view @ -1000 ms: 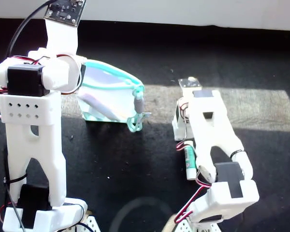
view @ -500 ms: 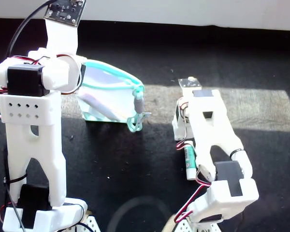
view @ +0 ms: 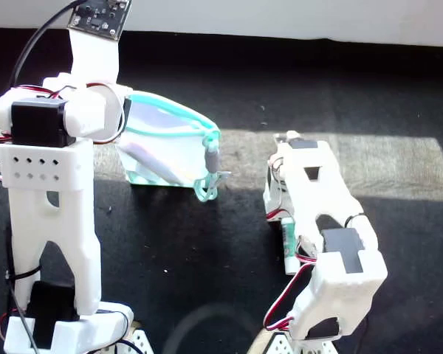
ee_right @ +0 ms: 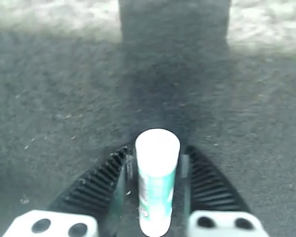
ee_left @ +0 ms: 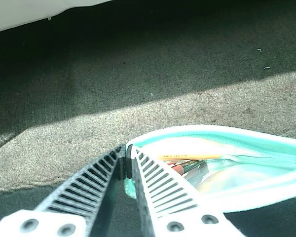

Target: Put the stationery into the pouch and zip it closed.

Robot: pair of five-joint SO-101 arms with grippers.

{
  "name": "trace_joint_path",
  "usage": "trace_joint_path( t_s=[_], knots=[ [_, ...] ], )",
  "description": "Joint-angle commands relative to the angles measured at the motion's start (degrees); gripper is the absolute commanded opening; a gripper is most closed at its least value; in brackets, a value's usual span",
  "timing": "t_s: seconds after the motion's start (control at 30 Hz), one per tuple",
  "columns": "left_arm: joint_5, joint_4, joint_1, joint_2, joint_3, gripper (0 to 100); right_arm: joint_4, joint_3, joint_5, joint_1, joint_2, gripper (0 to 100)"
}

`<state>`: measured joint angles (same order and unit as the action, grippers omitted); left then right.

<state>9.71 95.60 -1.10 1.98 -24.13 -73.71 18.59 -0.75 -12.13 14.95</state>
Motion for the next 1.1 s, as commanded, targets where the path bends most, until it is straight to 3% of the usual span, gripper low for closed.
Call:
trace_joint_path(
  t_s=[0.0,0.17,0.4,0.57,0.8,1.07],
  knots=[
    [-0.70,2.90,-1.71,-0.92,1.01,1,2.15,-1.10,-0.88,-0.57,0.04,1.9],
    [-0.70,3.16,-1.71,-0.92,1.01,1,2.68,-0.66,-0.88,-0.40,-7.87,0.7],
    [-0.70,3.25,-1.71,-0.92,1.01,1,-3.12,-3.56,-0.53,-1.45,-42.33,0.6],
    [-0.70,3.25,-1.71,-0.92,1.01,1,3.30,-9.63,-0.70,-7.25,-60.44,0.6],
    [-0.70,3.25,-1.71,-0.92,1.01,1,16.04,-16.48,-0.79,-21.14,-61.85,0.6],
    [-0.70,3.25,-1.71,-0.92,1.10,1,28.53,-14.81,-0.79,-28.35,-56.75,0.6]
  ],
)
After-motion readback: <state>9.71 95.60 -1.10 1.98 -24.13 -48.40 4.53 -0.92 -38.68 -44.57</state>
